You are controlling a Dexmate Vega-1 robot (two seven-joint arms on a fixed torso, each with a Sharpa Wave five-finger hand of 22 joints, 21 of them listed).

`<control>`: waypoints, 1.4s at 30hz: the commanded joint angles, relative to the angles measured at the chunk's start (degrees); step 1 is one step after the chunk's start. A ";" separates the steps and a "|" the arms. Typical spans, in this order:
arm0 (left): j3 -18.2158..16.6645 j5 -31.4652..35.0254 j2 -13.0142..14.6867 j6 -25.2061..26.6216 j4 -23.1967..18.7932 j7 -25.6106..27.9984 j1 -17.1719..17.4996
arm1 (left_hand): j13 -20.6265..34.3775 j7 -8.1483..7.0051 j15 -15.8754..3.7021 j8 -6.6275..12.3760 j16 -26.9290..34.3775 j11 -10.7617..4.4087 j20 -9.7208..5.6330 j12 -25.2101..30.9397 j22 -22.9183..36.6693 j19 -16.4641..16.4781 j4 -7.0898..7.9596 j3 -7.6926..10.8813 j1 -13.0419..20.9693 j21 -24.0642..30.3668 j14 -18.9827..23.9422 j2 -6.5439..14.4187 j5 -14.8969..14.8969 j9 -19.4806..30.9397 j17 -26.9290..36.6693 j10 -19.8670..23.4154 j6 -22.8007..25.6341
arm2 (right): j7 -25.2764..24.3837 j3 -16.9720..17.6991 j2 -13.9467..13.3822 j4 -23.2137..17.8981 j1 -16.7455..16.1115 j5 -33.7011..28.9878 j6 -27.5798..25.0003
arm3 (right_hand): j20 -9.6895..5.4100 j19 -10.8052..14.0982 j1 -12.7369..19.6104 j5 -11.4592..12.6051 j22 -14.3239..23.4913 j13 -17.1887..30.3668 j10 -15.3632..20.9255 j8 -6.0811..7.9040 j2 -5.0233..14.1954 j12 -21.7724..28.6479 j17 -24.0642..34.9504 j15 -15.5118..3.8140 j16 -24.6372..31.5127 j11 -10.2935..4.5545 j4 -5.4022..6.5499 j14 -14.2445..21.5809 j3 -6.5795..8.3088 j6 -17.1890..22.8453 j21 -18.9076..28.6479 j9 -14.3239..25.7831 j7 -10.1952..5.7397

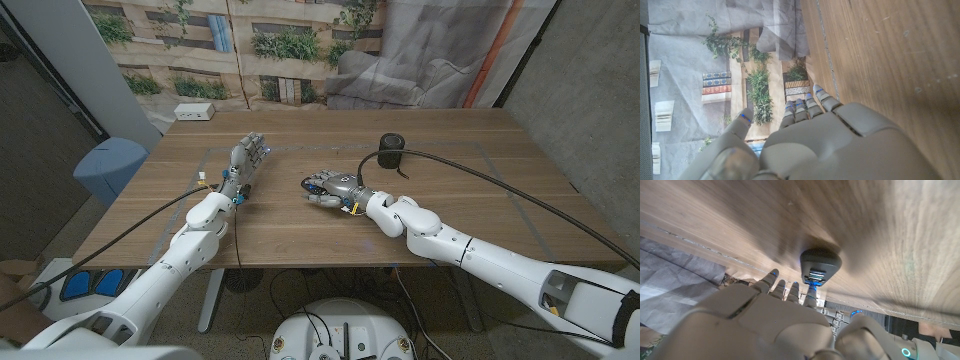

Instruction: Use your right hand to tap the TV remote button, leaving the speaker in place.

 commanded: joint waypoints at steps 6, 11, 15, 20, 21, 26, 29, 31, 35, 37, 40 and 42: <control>0.29 0.14 -0.59 -0.36 1.06 -0.37 -0.77 | 0.14 -0.45 0.04 -0.01 0.24 -0.06 -1.45 0.15 0.11 0.35 0.40 0.21 -0.52 0.16 0.46 3.20 0.22 0.28 0.24 0.59 0.01 | -1.23 0.09 -0.38 -0.22 -0.15 0.11 0.38 | -0.42 -0.39 -0.67 0.20 0.16 0.31 -0.50 -0.13 6.58 0.39 0.19 -0.19 0.14 -0.38 0.07 -0.51 -0.36 3.72 0.15 0.24 2.02; 0.27 -0.18 -0.75 -0.28 1.13 -0.60 -0.77 | 0.14 -0.45 0.05 0.00 0.24 -0.08 -1.45 0.16 0.11 0.36 0.43 0.21 -0.52 0.16 0.50 3.20 0.23 0.27 0.24 0.64 0.05 | -2.28 0.69 -0.58 -1.18 -0.50 0.23 0.36 | -0.45 -0.16 -0.65 0.22 0.15 0.30 -0.27 -0.20 6.61 0.52 0.24 -0.25 0.25 -0.72 0.06 -0.38 -0.46 3.81 0.26 0.23 1.98; 0.31 -0.37 -1.12 -0.65 1.40 -0.93 -0.82 | 0.14 -0.50 0.08 0.01 0.24 -0.07 -1.44 0.15 0.11 0.36 0.47 0.20 -0.53 0.15 0.49 3.20 0.23 0.27 0.24 0.62 0.08 | -2.74 1.22 -0.79 -1.72 -0.62 0.85 0.90 | -0.53 0.00 -0.61 0.24 0.14 0.29 0.11 -0.20 6.66 0.69 0.28 -0.53 0.39 -0.94 0.04 -0.16 -0.52 4.04 0.33 0.23 1.91; 0.43 -0.25 -1.33 -0.54 1.34 -0.55 -0.81 | 0.14 -0.50 0.04 0.01 0.23 -0.08 -1.42 0.12 0.11 0.36 0.52 0.19 -0.54 0.15 0.49 3.19 0.23 0.27 0.25 0.57 0.11 | -3.44 1.96 -1.07 -2.70 -0.91 1.20 1.14 | -0.62 0.16 -0.56 0.26 0.12 0.28 0.25 -0.19 6.74 0.75 0.32 -0.62 0.50 -0.95 0.02 0.00 -0.56 4.39 0.40 0.23 1.80; 0.43 -0.23 -1.37 -0.54 1.28 -0.42 -0.75 | 0.14 -0.46 0.04 0.01 0.23 -0.08 -1.42 0.14 0.11 0.37 0.53 0.18 -0.54 0.15 0.49 3.19 0.23 0.27 0.25 0.60 0.12 | -3.63 2.10 -1.06 -2.86 -0.99 1.20 1.07 | -0.66 0.18 -0.56 0.26 0.12 0.28 0.26 -0.20 6.75 0.76 0.32 -0.56 0.52 -0.94 0.02 0.03 -0.56 4.40 0.40 0.23 1.79; 0.40 -0.37 -1.56 -0.67 1.05 -0.30 -0.52 | 0.14 -0.50 0.05 0.01 0.23 -0.08 -1.43 0.12 0.11 0.37 0.58 0.17 -0.55 0.15 0.50 3.18 0.23 0.26 0.25 0.57 0.13 | -4.01 2.74 -1.07 -3.25 -1.09 2.07 1.70 | -0.57 0.30 -0.52 0.28 0.10 0.27 0.42 -0.27 6.79 0.82 0.37 -0.58 0.62 -0.97 0.00 0.16 -0.60 4.51 0.44 0.23 1.74; 0.43 -0.21 -1.53 -0.74 0.94 -0.17 -0.49 | 0.14 -0.49 0.05 0.01 0.23 -0.07 -1.44 0.13 0.11 0.39 0.61 0.16 -0.56 0.15 0.51 3.17 0.23 0.26 0.25 0.61 0.15 | -4.39 3.13 -1.14 -3.52 -1.24 2.52 2.06 | -0.56 0.38 -0.50 0.29 0.10 0.26 0.54 -0.31 6.79 0.86 0.38 -0.46 0.66 -0.95 -0.02 0.22 -0.62 4.54 0.47 0.23 1.63; 0.39 -0.21 -1.58 -0.79 0.83 0.01 -0.41 | 0.14 -0.53 0.05 -0.01 0.23 -0.02 -1.45 0.12 0.11 0.38 0.62 0.15 -0.56 0.14 0.53 3.16 0.23 0.26 0.25 0.59 0.12 | -4.61 3.31 -1.17 -3.64 -1.27 2.68 2.28 | -0.52 0.39 -0.49 0.29 0.09 0.26 0.62 -0.33 6.79 0.89 0.40 -0.44 0.69 -0.93 -0.03 0.24 -0.63 4.59 0.47 0.23 1.56; 0.38 -0.15 -1.53 -0.73 0.57 0.23 -0.26 | 0.14 -0.48 0.04 0.02 0.22 0.01 -1.46 0.12 0.11 0.39 0.64 0.15 -0.56 0.14 0.52 3.15 0.23 0.26 0.25 0.59 0.19 | -4.98 3.63 -1.23 -3.76 -1.23 3.03 2.94 | -0.41 0.44 -0.47 0.30 0.08 0.26 0.71 -0.39 6.79 0.91 0.42 -0.45 0.74 -0.88 -0.04 0.31 -0.67 4.62 0.48 0.23 1.53; 0.35 -0.15 -1.57 -0.76 0.49 0.37 -0.19 | 0.14 -0.48 0.00 0.01 0.23 0.02 -1.46 0.11 0.11 0.40 0.65 0.14 -0.56 0.14 0.54 3.14 0.23 0.25 0.25 0.56 0.19 | -5.03 3.79 -1.27 -3.96 -1.20 3.04 3.02 | -0.36 0.52 -0.47 0.31 0.08 0.25 0.73 -0.41 6.79 0.91 0.43 -0.44 0.77 -0.90 -0.05 0.36 -0.68 4.63 0.51 0.23 1.51; 0.36 -0.15 -1.59 -0.75 0.47 0.42 -0.18 | 0.14 -0.51 0.01 0.00 0.23 0.00 -1.47 0.13 0.11 0.40 0.67 0.14 -0.56 0.14 0.56 3.13 0.23 0.25 0.25 0.63 0.18 | -5.32 4.25 -1.40 -4.58 -1.34 3.25 3.11 | -0.35 0.61 -0.45 0.31 0.07 0.25 0.79 -0.47 6.78 0.92 0.45 -0.46 0.83 -0.84 -0.06 0.45 -0.70 4.61 0.53 0.24 1.50; 0.37 -0.17 -1.66 -0.80 0.54 0.38 -0.23 | 0.14 -0.47 0.01 0.00 0.22 0.00 -1.47 0.14 0.11 0.40 0.68 0.13 -0.56 0.14 0.56 3.12 0.23 0.25 0.25 0.66 0.17 | -5.49 4.65 -1.55 -5.23 -1.53 3.35 2.94 | -0.34 0.63 -0.44 0.32 0.07 0.25 0.83 -0.49 6.78 0.93 0.46 -0.54 0.83 -0.86 -0.07 0.43 -0.71 4.62 0.53 0.24 1.50</control>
